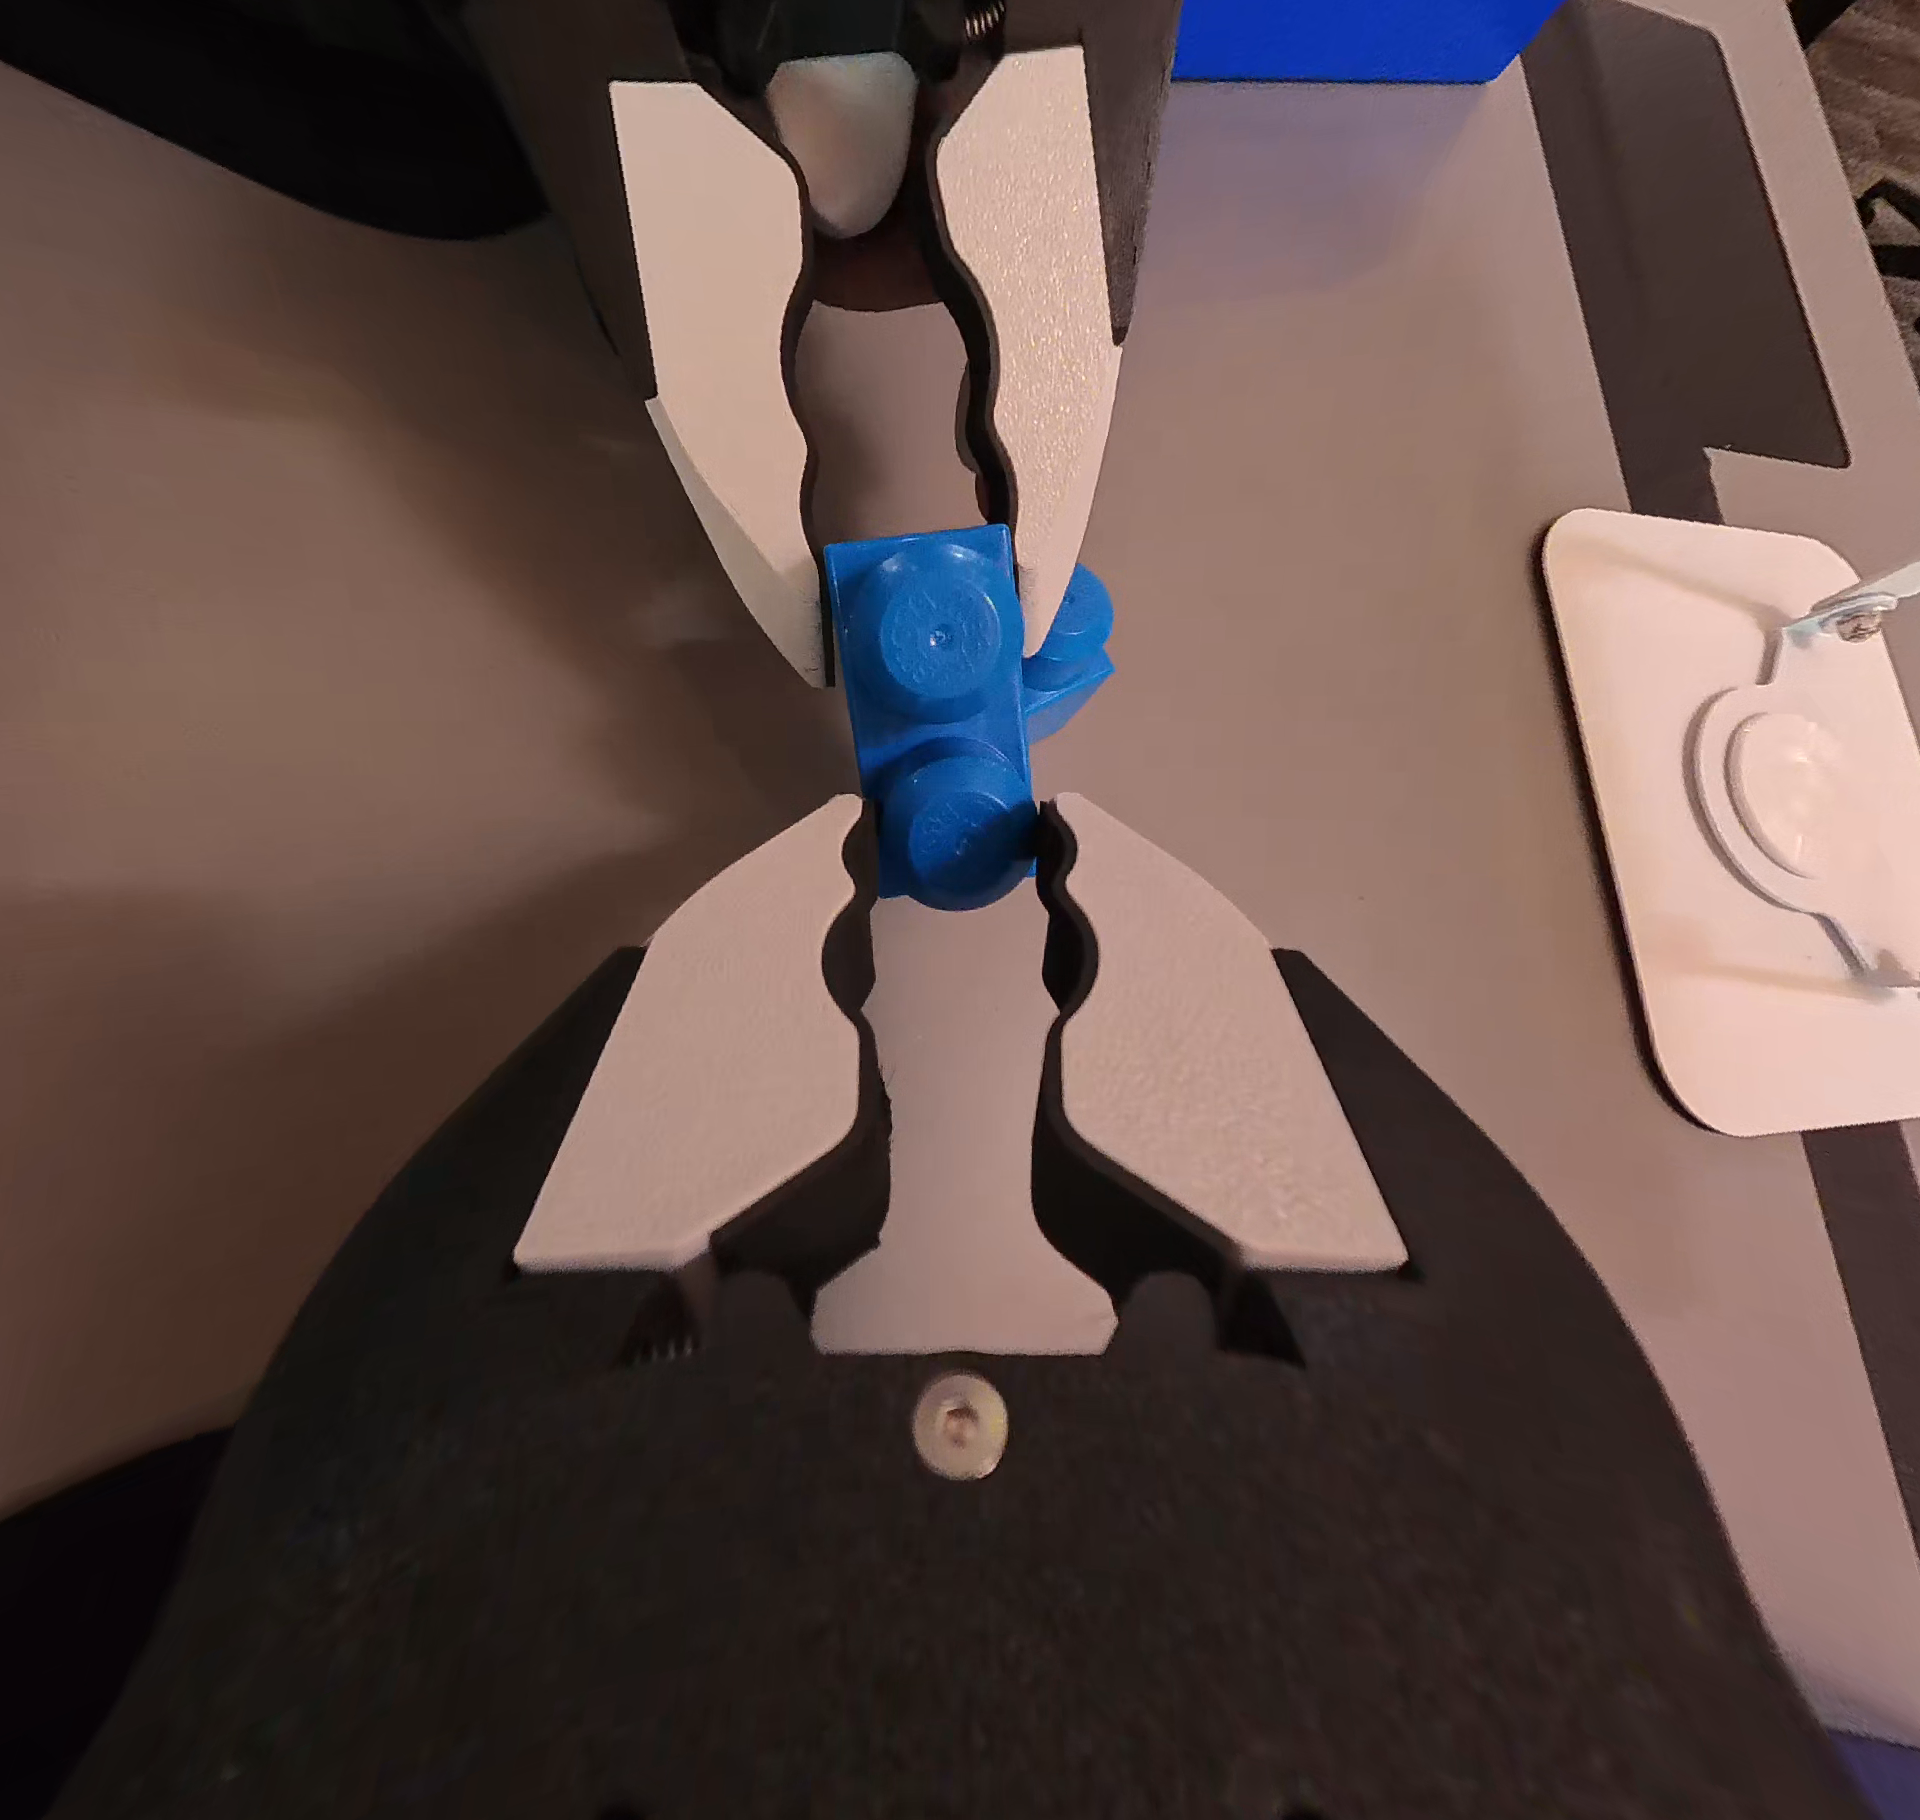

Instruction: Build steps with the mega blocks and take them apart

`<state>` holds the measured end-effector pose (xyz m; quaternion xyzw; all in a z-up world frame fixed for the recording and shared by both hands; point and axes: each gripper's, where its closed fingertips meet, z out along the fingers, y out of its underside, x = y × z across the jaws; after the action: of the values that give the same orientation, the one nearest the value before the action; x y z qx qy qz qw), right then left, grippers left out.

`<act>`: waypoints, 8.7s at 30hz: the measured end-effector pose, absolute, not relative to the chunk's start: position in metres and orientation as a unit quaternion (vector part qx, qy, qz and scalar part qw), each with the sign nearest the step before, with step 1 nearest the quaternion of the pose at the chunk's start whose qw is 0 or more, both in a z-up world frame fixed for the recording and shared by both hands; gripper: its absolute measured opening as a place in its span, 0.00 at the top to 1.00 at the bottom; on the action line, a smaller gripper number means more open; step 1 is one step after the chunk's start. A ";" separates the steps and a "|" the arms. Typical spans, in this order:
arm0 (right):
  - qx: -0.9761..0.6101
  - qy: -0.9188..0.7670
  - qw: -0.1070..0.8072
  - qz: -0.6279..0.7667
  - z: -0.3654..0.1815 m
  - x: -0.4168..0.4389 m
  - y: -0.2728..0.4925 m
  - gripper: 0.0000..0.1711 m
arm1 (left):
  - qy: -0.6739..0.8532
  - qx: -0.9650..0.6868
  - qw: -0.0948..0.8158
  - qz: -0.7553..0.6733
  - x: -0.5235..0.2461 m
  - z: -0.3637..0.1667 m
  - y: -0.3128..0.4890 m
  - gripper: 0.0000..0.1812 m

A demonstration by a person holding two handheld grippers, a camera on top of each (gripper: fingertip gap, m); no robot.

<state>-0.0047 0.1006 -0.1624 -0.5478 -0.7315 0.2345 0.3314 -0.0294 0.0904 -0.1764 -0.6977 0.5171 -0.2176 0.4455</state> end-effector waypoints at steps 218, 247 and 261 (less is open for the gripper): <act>-0.909 -0.126 0.397 0.014 -0.081 0.257 0.333 0.77 | 0.202 -0.751 0.624 -0.076 -0.135 -0.133 0.174 0.99; -0.860 -0.009 0.508 0.057 -0.176 0.336 0.230 0.66 | 0.210 -0.760 0.612 -0.061 -0.131 -0.150 0.174 0.99; -0.882 -0.039 0.468 0.035 -0.176 0.320 0.228 0.97 | 0.214 -0.760 0.611 -0.063 -0.130 -0.149 0.174 0.99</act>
<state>0.3202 0.2281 -0.1761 -0.8821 -0.0386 0.0355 0.4682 -0.1296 0.1739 -0.1491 -0.7595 0.2143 -0.0631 0.6109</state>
